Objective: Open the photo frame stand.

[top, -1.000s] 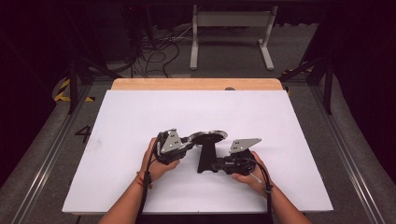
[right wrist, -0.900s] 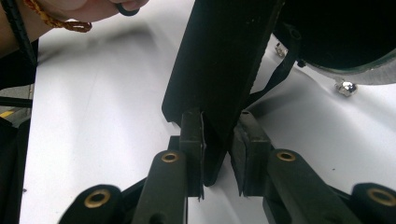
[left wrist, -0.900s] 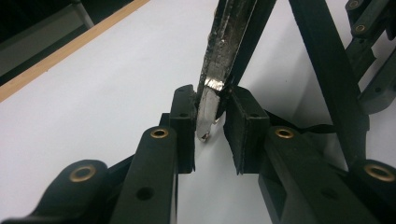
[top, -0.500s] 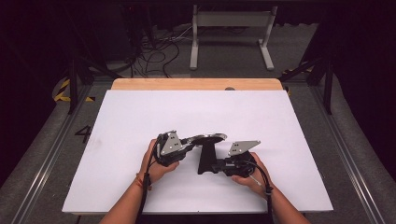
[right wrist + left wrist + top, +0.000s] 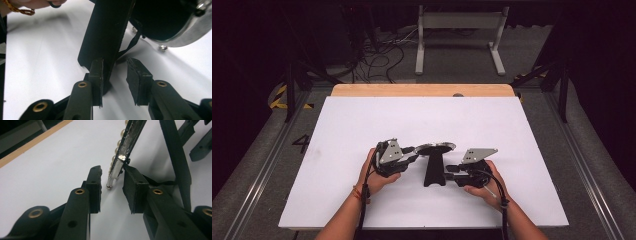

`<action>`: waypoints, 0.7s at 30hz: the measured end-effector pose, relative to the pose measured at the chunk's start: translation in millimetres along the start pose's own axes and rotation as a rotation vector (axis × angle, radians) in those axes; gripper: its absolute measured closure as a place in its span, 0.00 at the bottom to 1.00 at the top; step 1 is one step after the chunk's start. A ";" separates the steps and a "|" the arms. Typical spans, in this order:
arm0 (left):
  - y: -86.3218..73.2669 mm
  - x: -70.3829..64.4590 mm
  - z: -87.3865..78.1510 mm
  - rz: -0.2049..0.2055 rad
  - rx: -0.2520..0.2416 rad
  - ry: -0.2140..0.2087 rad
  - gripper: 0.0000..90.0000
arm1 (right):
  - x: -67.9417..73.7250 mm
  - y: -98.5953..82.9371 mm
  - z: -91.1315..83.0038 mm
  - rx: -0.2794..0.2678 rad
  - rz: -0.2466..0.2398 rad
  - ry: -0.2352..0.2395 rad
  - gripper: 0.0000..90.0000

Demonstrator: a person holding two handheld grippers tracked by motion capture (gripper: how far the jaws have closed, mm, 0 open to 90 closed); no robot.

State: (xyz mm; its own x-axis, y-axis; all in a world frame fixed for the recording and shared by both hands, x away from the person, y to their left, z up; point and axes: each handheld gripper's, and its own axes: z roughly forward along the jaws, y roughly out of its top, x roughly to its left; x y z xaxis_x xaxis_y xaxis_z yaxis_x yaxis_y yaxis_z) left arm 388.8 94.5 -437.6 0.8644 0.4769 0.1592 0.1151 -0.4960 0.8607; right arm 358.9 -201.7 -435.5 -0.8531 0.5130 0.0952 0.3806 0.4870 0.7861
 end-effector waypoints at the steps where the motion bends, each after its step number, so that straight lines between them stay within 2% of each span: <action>1: 0.1 -0.1 0.1 0.003 0.005 -0.001 0.75 | 0.7 0.5 -0.9 0.000 -0.009 -0.010 0.74; 5: 1.0 0.7 0.2 0.008 0.029 -0.003 0.73 | 3.3 4.1 -4.1 0.001 -0.032 -0.037 0.71; 7: 3.3 1.2 -2.2 0.020 0.045 0.001 0.72 | 5.7 8.8 -6.8 0.005 -0.045 -0.062 0.68; 9: 4.1 2.2 -5.7 0.013 0.055 -0.001 0.71 | 7.3 12.2 -9.9 0.006 -0.055 -0.090 0.67; 11: 2.6 1.5 -13.4 0.025 0.078 0.013 0.69 | 8.7 12.4 -12.7 0.008 -0.058 -0.110 0.66; 13: -0.4 1.9 -22.8 0.016 0.079 0.006 0.69 | 10.5 9.0 -17.3 0.013 -0.072 -0.134 0.66; 16: -4.8 -0.4 -36.7 0.016 0.089 0.018 0.67 | 10.3 2.6 -22.6 0.007 -0.061 -0.143 0.63; 18: -8.0 -2.6 -45.9 0.015 0.086 0.018 0.66 | 10.2 -1.6 -25.7 0.000 -0.057 -0.153 0.63; 21: -14.1 -7.4 -58.8 -0.008 0.076 0.011 0.64 | 10.3 -5.1 -30.8 -0.012 -0.056 -0.171 0.63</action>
State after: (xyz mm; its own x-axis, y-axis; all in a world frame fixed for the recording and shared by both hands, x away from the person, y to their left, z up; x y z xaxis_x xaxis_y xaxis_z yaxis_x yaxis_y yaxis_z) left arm 352.0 140.6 -422.5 0.8578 0.4891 0.1581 0.1592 -0.5452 0.8230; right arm 337.2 -220.7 -419.7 -0.7993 0.5986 -0.0529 0.3294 0.5101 0.7946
